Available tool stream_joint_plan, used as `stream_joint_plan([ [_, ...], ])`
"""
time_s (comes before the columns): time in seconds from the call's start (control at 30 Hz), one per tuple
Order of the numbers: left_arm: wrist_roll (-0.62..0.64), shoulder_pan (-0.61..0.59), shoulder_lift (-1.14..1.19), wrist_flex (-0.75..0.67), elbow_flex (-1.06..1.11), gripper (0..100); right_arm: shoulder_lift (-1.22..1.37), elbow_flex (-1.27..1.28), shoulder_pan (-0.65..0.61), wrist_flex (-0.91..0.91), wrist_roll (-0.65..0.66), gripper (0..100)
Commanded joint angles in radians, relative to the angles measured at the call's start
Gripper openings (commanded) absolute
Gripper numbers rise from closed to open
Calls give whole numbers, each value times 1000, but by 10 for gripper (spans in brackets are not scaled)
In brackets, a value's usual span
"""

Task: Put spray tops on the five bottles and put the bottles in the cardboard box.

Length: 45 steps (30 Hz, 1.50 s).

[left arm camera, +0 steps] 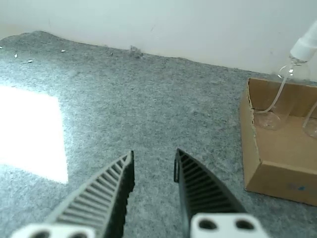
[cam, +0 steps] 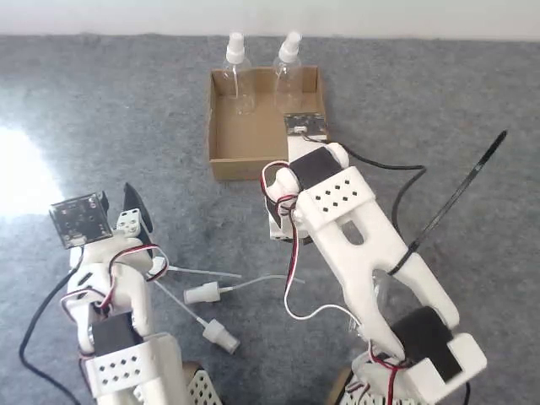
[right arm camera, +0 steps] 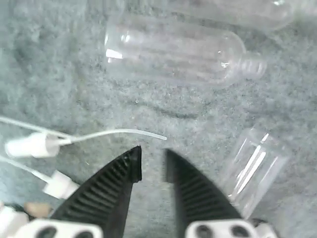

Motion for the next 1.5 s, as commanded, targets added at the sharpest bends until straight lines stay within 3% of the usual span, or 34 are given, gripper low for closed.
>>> stream_joint_plan([
  [0.0,-12,0,-5,-26,-5,123,-59,-3,-5,2,-138,243],
  [0.1,-12,0,-5,-25,-5,123,-59,-3,-5,-54,-216,298],
  [0.73,-14,2,-5,-29,2,123,185,-11,88,-315,-477,303],
  [1.47,-14,2,-5,-29,4,123,380,-8,137,-340,-479,299],
])
